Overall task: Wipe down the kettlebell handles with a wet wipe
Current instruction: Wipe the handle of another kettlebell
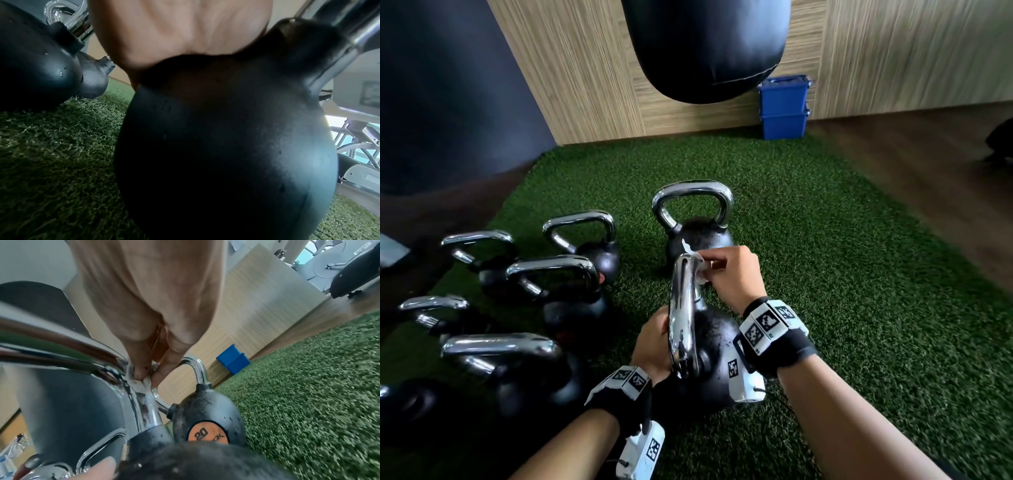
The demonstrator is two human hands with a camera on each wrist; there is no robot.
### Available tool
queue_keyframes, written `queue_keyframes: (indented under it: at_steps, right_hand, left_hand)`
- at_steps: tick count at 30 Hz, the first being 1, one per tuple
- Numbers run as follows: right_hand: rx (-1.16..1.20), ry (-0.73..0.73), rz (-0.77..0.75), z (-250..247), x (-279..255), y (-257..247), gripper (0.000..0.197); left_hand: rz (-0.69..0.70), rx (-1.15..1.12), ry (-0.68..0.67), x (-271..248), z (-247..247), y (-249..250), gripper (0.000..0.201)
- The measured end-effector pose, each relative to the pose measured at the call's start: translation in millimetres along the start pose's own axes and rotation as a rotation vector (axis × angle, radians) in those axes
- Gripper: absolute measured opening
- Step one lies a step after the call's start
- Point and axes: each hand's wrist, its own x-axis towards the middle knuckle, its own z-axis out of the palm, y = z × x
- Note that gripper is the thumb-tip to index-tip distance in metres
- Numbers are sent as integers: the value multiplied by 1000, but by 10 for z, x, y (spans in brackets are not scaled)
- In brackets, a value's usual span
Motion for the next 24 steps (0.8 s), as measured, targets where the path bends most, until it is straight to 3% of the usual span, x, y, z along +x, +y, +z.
queue_keyframes:
  at_steps: [6, 10, 12, 16, 21, 24]
  right_hand:
    - [-136, 44, -336, -236, -251, -290, 31]
    - [-143, -41, -493, -368, -457, -448, 29]
    - [-174, -90, -528, -422, -470, -479, 30]
    - [-199, -154, -403, -470, -384, -541, 22]
    - [-129, -198, -252, -515, -653, -542, 18]
    - [76, -268, -44, -556, -786, -557, 16]
  left_hand:
    - [34, 61, 28, 69, -27, -84, 71]
    - [79, 62, 15, 81, -13, -77, 43]
    - [91, 55, 11, 98, -16, -87, 39]
    - [95, 47, 4, 139, -20, -136, 63]
    - [97, 91, 11, 160, -32, -159, 68]
    - [113, 141, -2, 149, -31, -147, 62]
